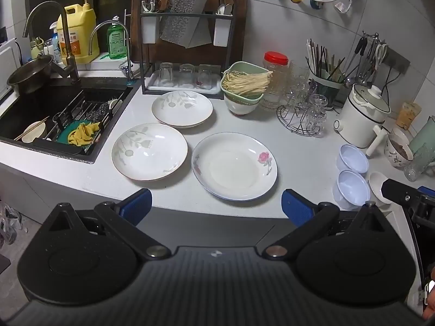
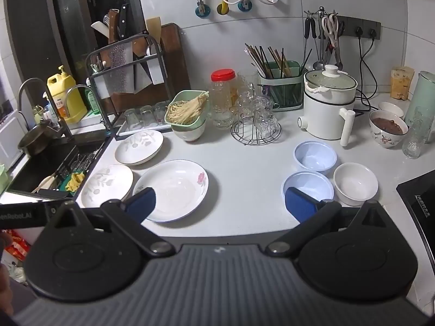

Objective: Organize plates and bowls

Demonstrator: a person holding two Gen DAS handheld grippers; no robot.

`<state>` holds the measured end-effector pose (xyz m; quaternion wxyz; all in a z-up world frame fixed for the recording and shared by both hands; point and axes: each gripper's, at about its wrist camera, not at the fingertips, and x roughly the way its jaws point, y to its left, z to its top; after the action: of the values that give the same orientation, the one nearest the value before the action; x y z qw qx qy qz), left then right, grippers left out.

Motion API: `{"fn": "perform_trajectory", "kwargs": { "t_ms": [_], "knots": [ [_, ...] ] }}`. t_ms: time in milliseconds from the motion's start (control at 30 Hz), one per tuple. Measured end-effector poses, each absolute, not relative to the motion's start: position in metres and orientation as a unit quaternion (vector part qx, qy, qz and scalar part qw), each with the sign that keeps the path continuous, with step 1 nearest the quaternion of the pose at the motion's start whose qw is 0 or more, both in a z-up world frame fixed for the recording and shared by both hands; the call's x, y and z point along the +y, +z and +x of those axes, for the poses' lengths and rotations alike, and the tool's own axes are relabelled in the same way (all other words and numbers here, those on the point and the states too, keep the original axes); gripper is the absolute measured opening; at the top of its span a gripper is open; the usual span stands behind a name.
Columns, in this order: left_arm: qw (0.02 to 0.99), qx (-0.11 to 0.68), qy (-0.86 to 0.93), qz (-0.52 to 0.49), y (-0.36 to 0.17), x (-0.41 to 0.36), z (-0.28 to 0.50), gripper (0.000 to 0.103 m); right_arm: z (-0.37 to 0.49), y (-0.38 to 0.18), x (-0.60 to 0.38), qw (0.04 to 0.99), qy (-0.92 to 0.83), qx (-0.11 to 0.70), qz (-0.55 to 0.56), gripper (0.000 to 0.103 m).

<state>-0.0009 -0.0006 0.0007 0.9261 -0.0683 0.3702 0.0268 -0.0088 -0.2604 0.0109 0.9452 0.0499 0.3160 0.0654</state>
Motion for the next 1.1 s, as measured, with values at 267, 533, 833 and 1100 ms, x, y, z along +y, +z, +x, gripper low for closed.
{"fn": "perform_trajectory", "kwargs": {
  "t_ms": [267, 533, 833, 1100],
  "knots": [
    [0.925, 0.374, 0.023, -0.069, 0.013, -0.015, 0.000, 0.103, -0.011, 0.012, -0.264, 0.945, 0.068, 0.316, 0.058, 0.103],
    [0.925, 0.374, 0.021, -0.059, 0.004, -0.007, -0.002, 0.103, -0.020, 0.014, -0.263, 0.944, 0.066, 0.319, 0.060, 0.103],
    [0.926, 0.373, 0.021, -0.059, 0.006, -0.013, -0.003, 0.103, -0.019, 0.008, -0.267, 0.942, 0.071, 0.323, 0.056, 0.103],
    [0.926, 0.374, 0.030, -0.052, 0.009, -0.015, 0.000, 0.103, -0.010, 0.013, -0.272, 0.945, 0.066, 0.316, 0.056, 0.103]
  ]
}}
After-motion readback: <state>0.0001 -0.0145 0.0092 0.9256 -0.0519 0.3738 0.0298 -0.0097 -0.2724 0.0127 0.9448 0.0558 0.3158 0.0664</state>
